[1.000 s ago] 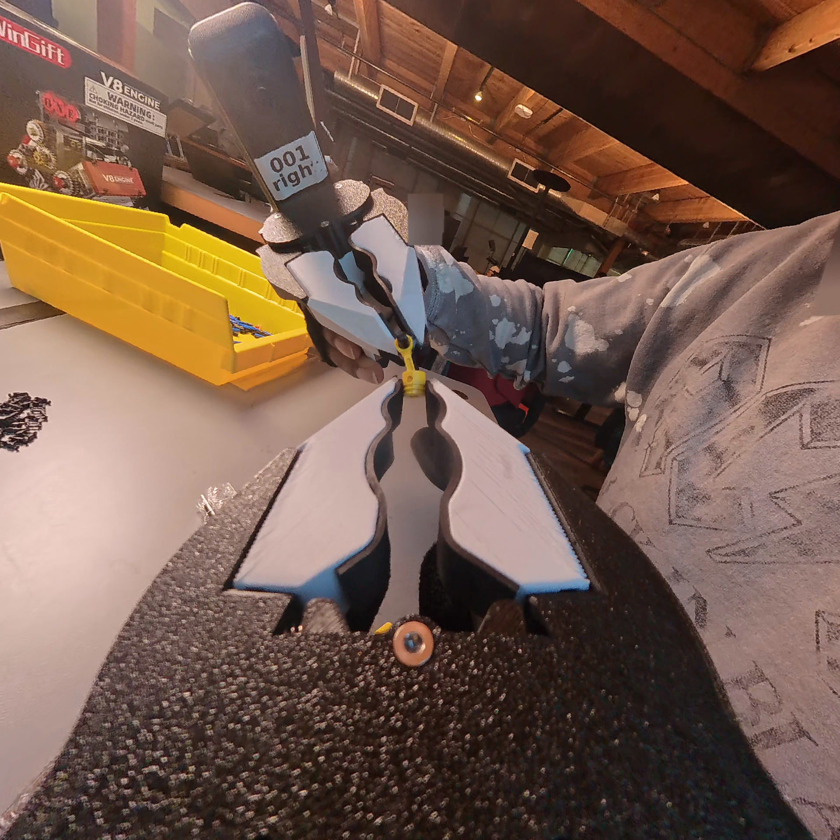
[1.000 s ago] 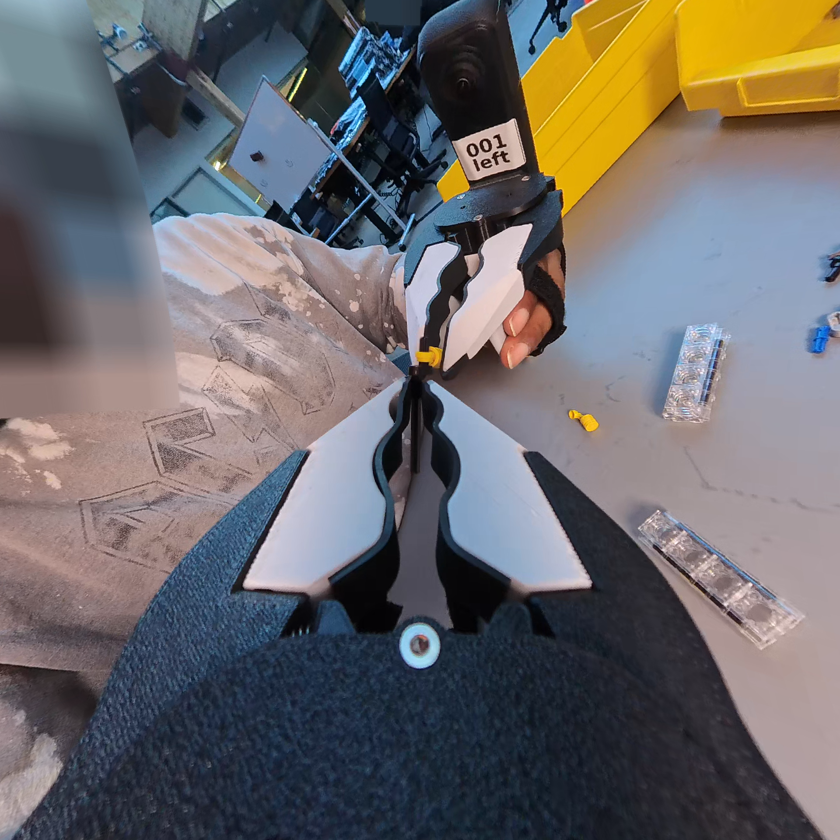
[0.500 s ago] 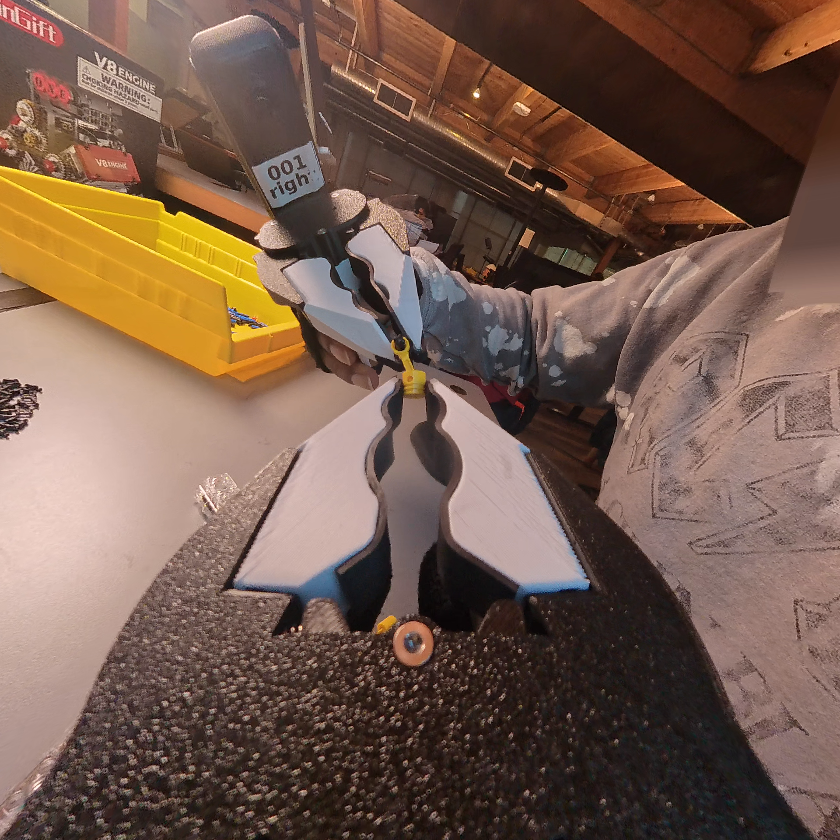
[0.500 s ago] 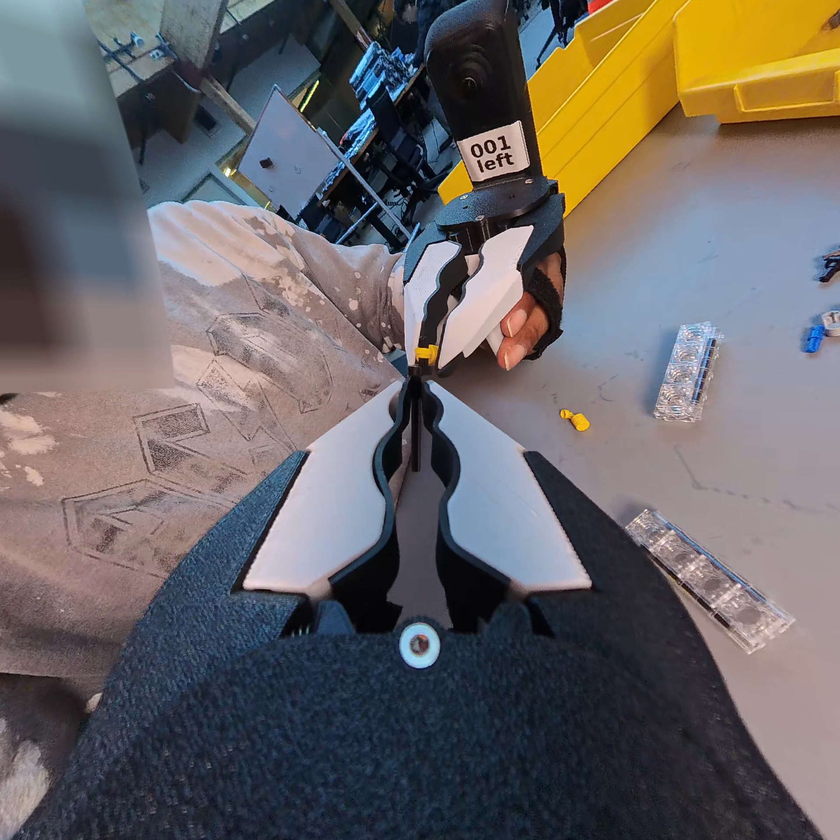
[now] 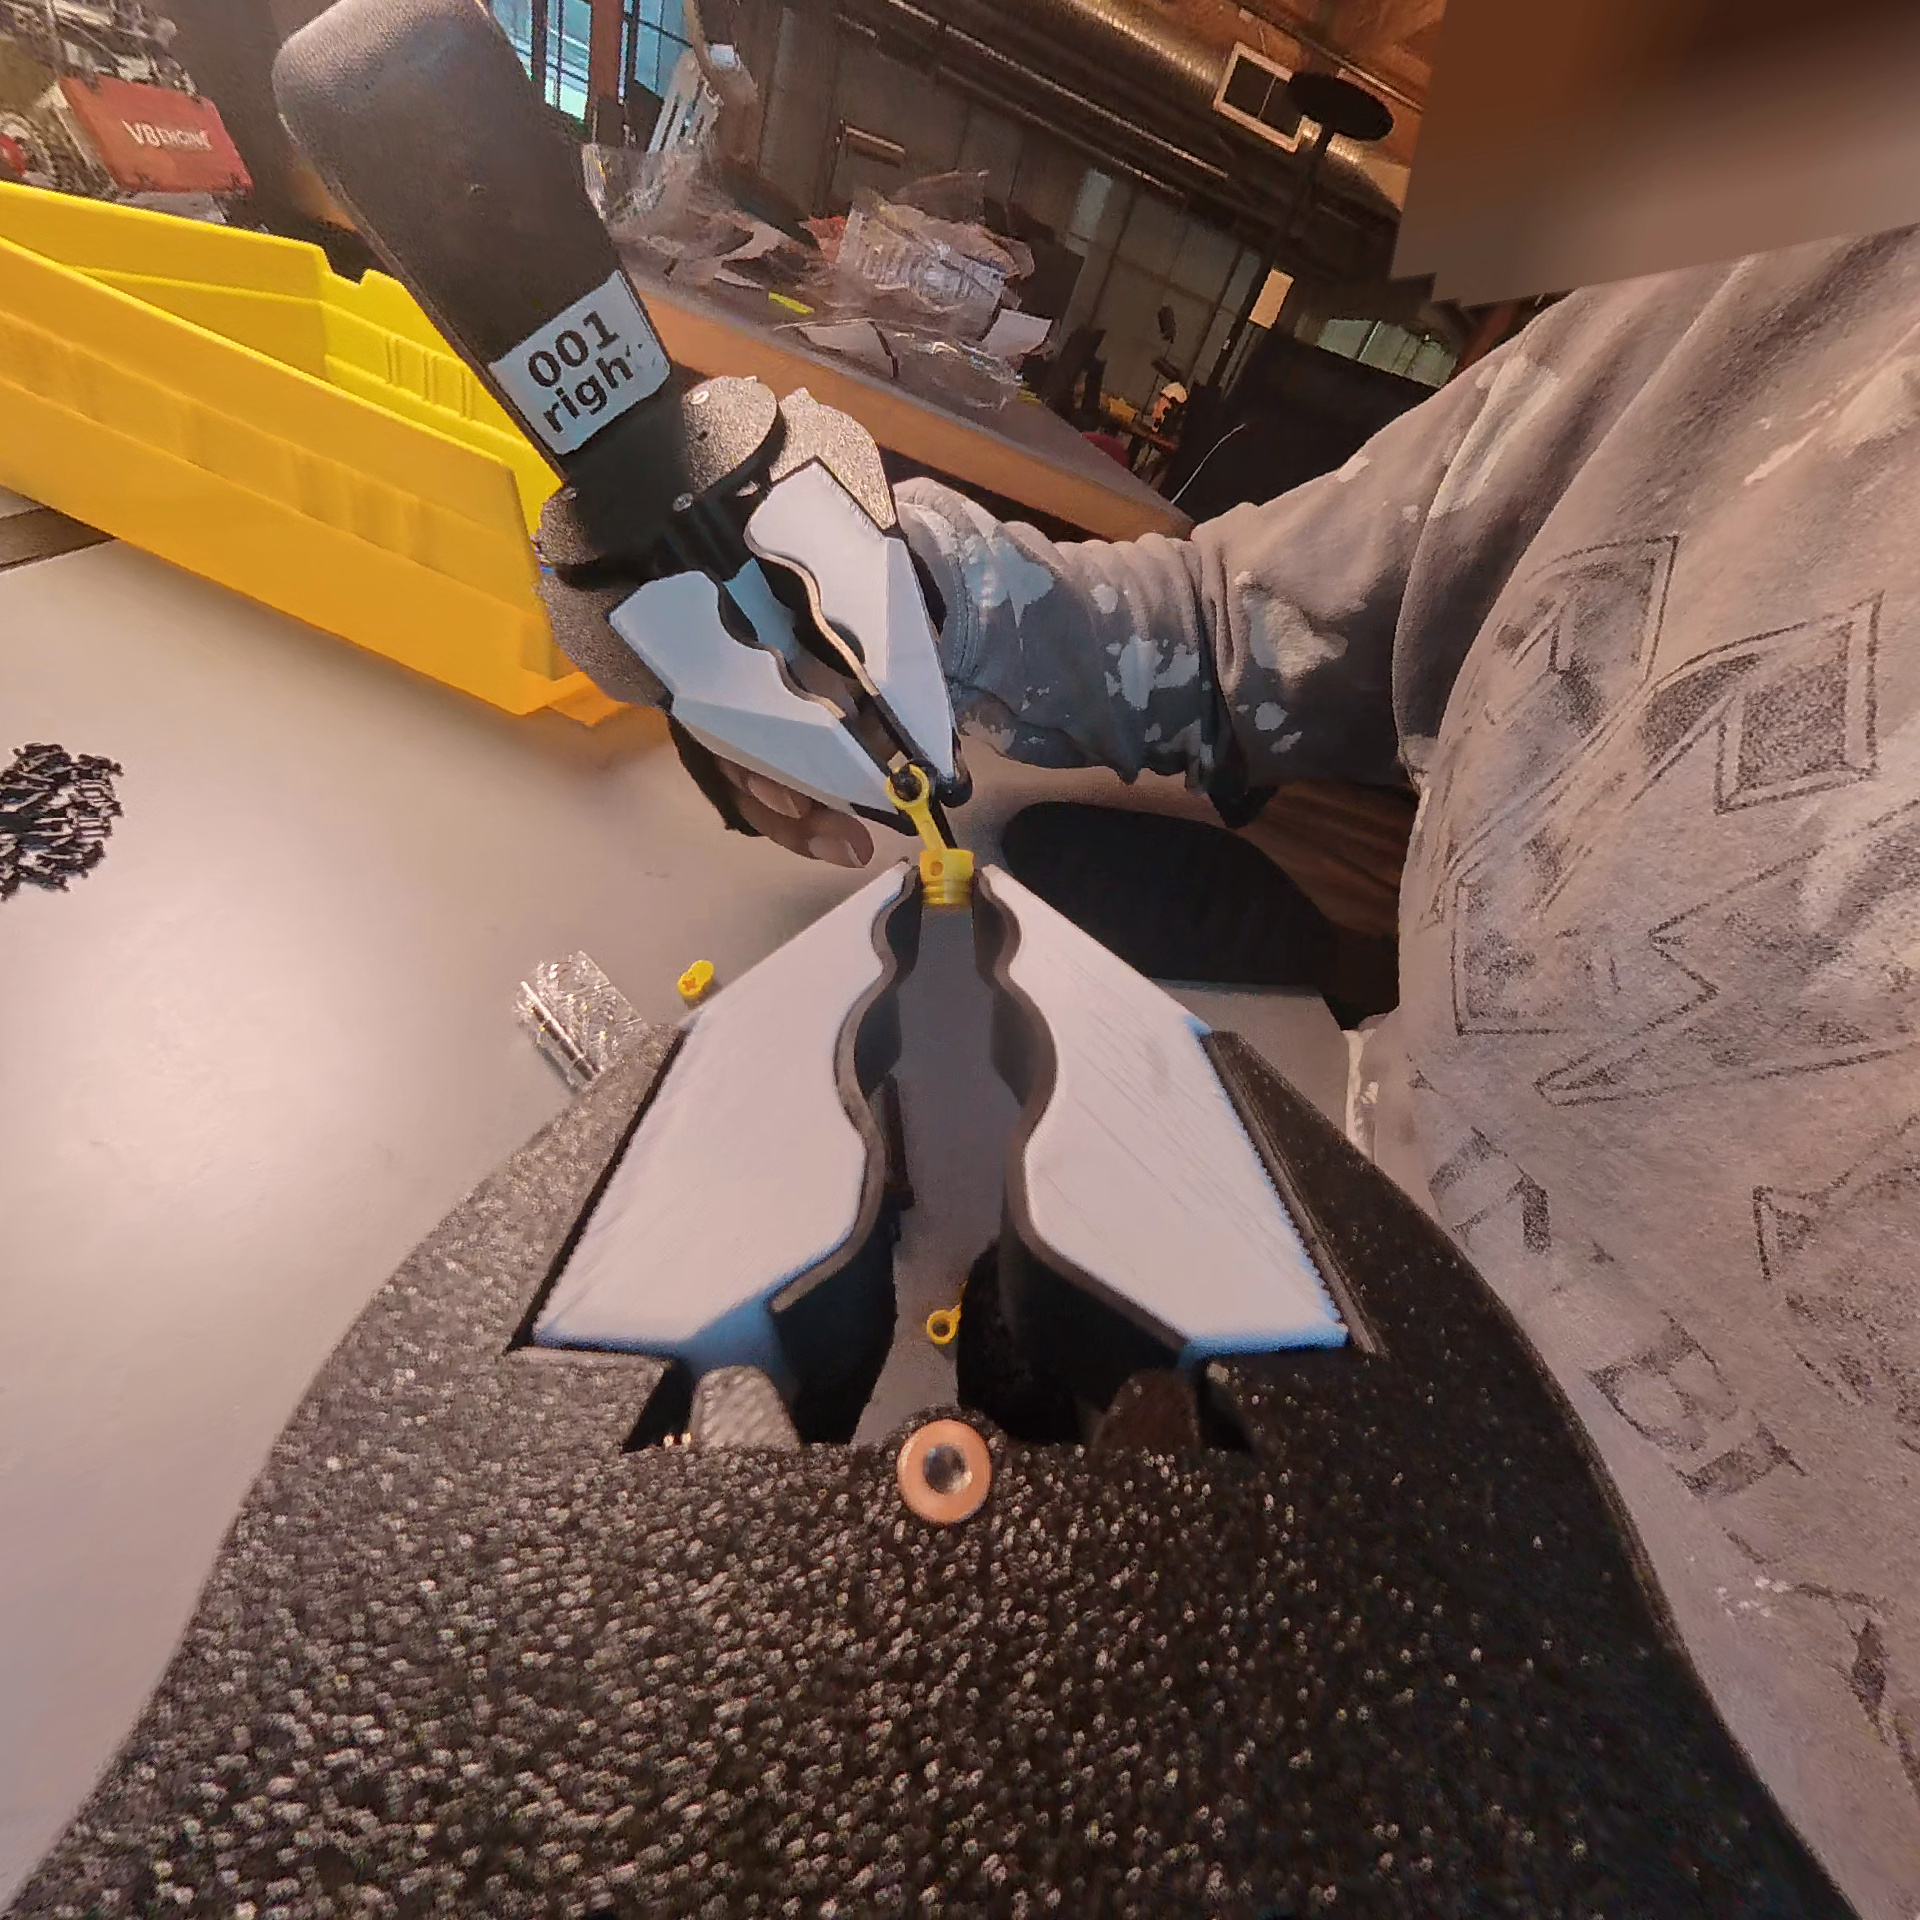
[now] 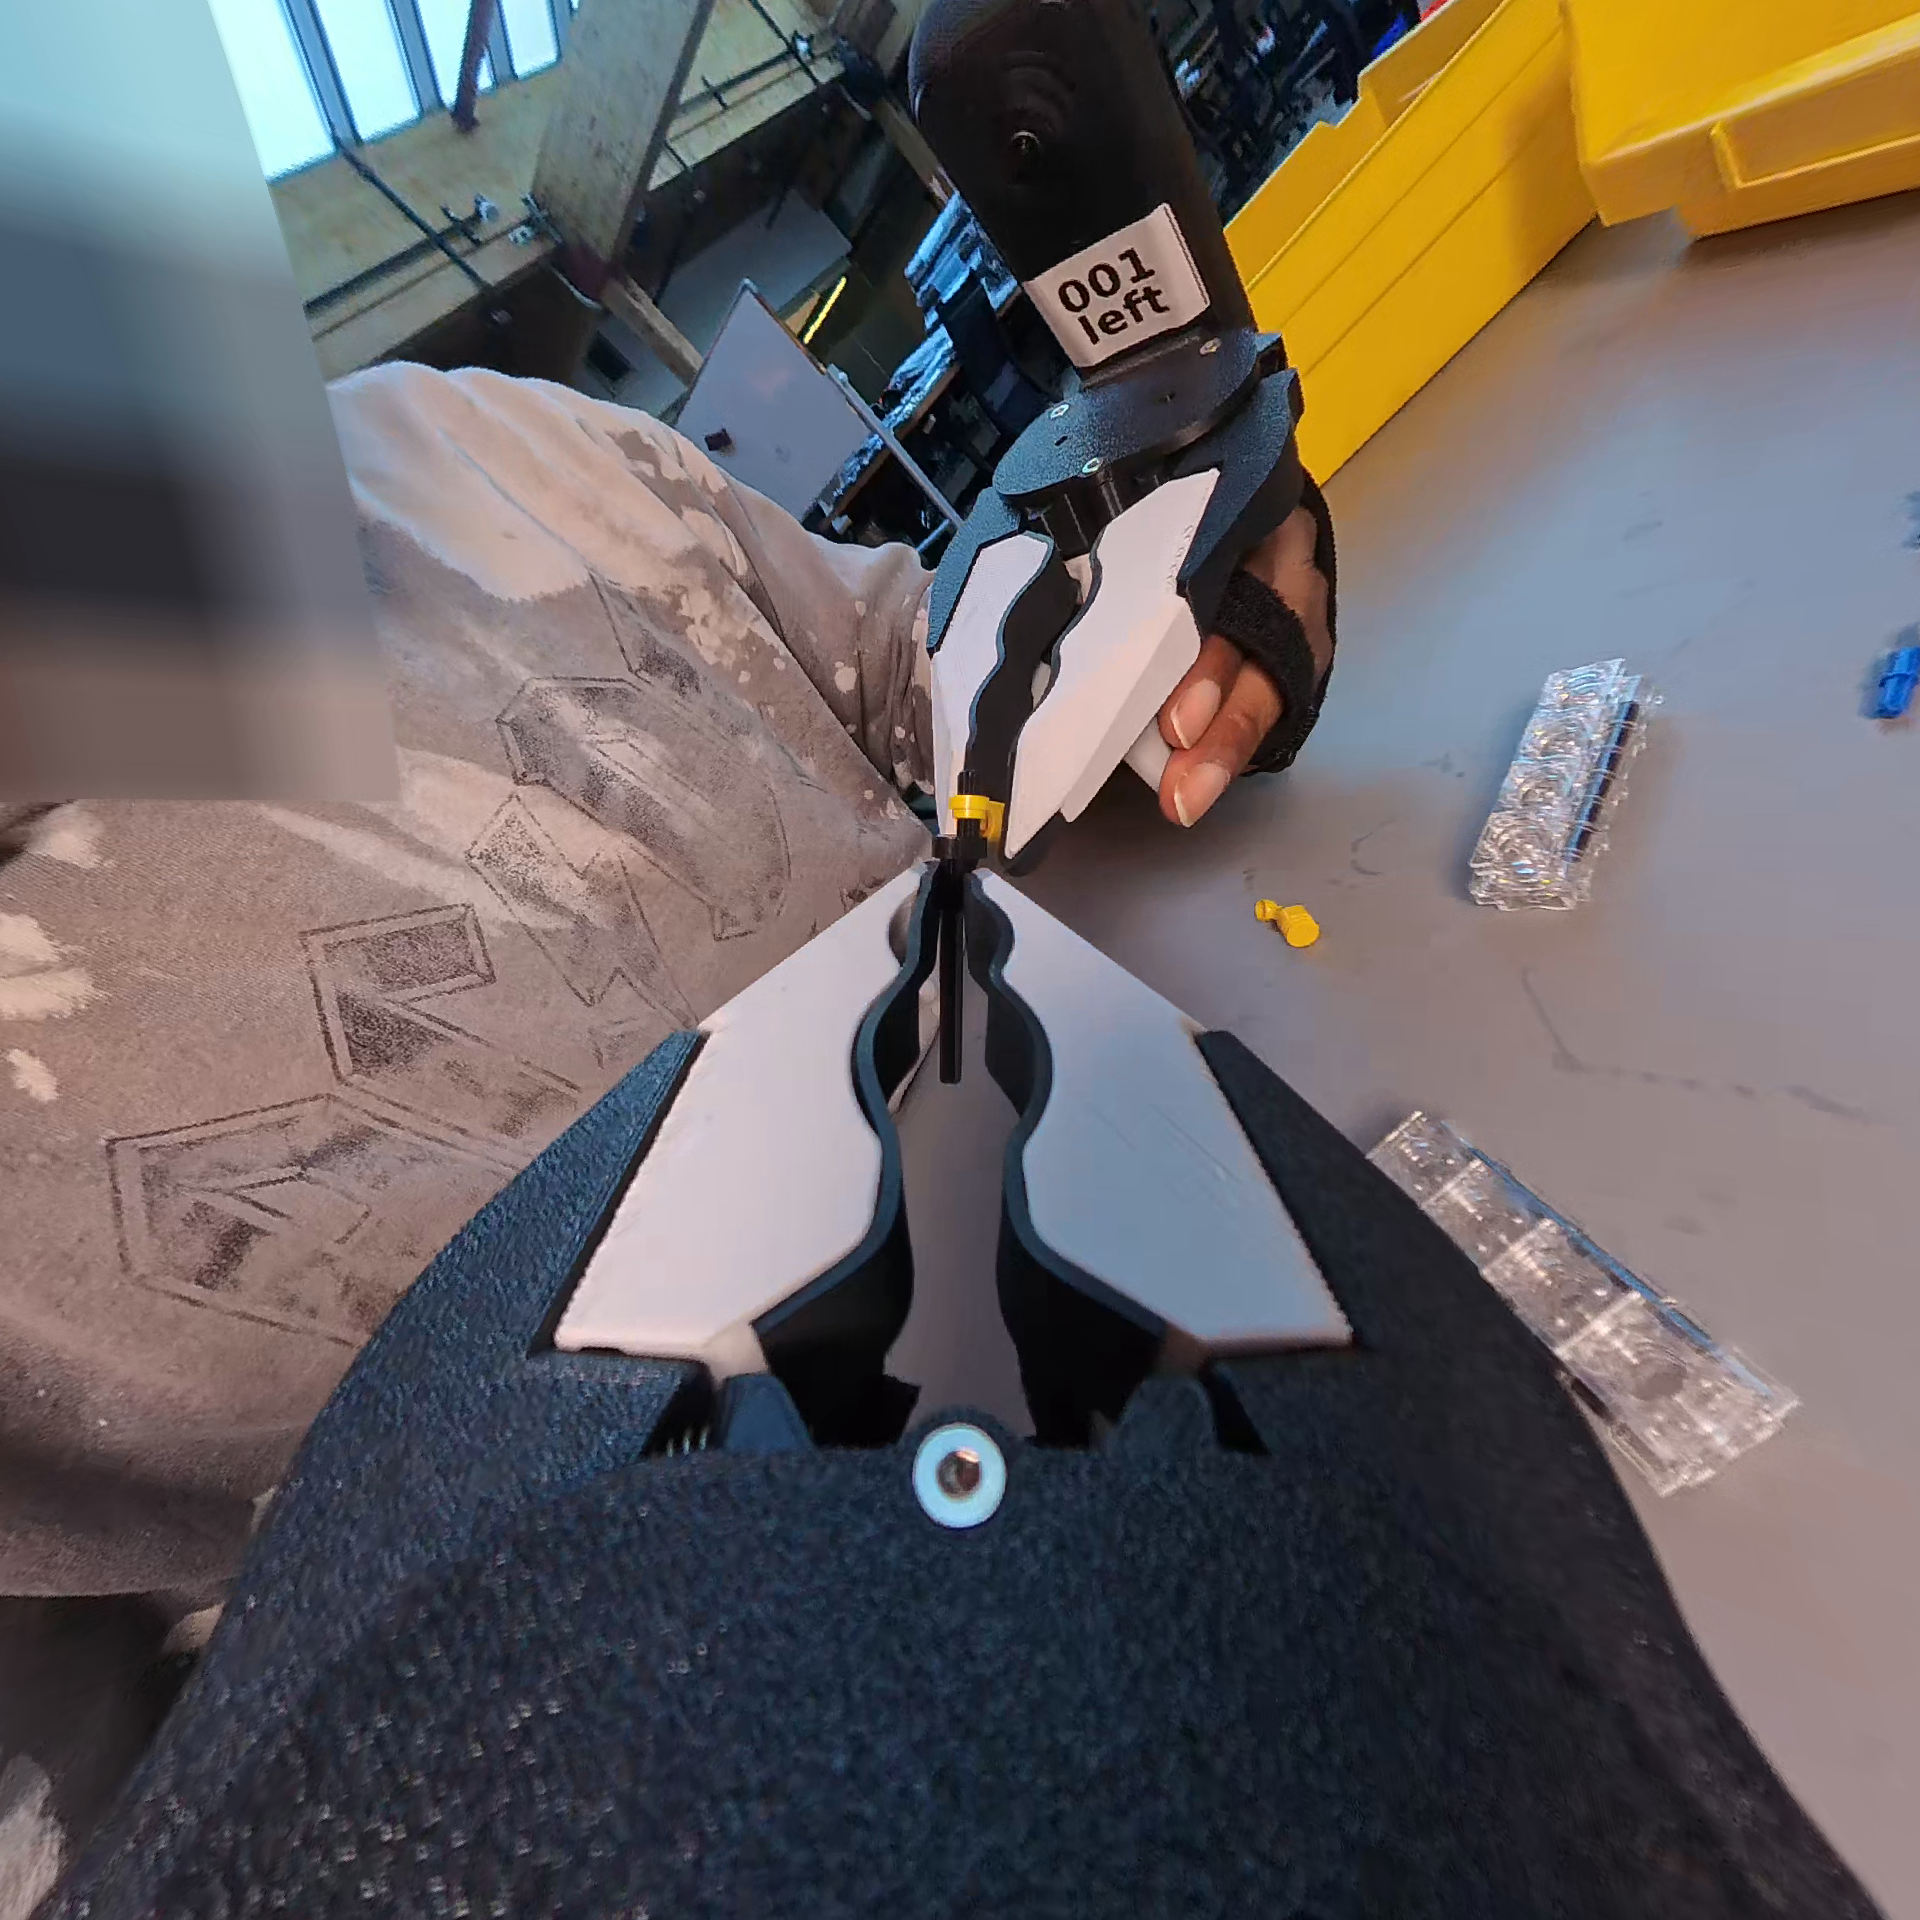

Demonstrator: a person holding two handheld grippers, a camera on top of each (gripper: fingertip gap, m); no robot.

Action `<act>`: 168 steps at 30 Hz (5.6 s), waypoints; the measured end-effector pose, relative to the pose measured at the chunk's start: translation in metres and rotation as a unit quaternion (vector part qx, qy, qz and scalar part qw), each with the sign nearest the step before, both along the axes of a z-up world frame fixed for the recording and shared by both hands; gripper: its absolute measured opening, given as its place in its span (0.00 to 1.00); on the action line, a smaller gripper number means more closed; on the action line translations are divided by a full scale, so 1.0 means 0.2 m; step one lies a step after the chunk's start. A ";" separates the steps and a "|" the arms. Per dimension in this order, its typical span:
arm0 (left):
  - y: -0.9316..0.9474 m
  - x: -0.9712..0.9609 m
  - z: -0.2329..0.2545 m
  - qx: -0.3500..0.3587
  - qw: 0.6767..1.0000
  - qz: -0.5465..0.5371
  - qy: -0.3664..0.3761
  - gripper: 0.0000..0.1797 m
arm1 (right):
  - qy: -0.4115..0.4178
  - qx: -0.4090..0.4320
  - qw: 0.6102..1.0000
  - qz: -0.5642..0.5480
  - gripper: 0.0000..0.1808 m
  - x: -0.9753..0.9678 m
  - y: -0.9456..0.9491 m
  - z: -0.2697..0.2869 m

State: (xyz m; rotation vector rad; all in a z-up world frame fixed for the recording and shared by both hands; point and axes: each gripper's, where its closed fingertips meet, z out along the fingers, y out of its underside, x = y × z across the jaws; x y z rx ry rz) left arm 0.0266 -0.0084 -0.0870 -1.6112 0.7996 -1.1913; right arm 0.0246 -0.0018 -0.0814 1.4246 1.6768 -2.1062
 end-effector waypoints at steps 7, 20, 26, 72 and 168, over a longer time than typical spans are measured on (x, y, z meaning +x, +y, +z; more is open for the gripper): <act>0.07 -0.01 -0.04 -0.021 1.000 0.016 -0.009 0.04 | 0.014 -0.020 1.000 -0.010 0.02 -0.01 0.08 -0.04; 0.12 -0.06 -0.04 -0.026 0.998 0.050 -0.020 0.04 | 0.037 -0.026 0.999 -0.029 0.02 -0.06 0.13 -0.04; 0.15 -0.07 -0.06 -0.023 0.997 0.069 -0.005 0.04 | 0.040 -0.031 0.998 -0.039 0.02 -0.06 0.16 -0.06; 0.22 -0.14 -0.13 0.028 0.984 0.161 0.066 0.14 | 0.050 -0.030 0.998 -0.030 0.02 -0.04 0.16 -0.08; 0.09 -0.10 0.10 0.027 0.992 0.110 -0.063 0.02 | 0.078 -0.007 0.987 -0.144 0.02 -0.09 0.01 0.02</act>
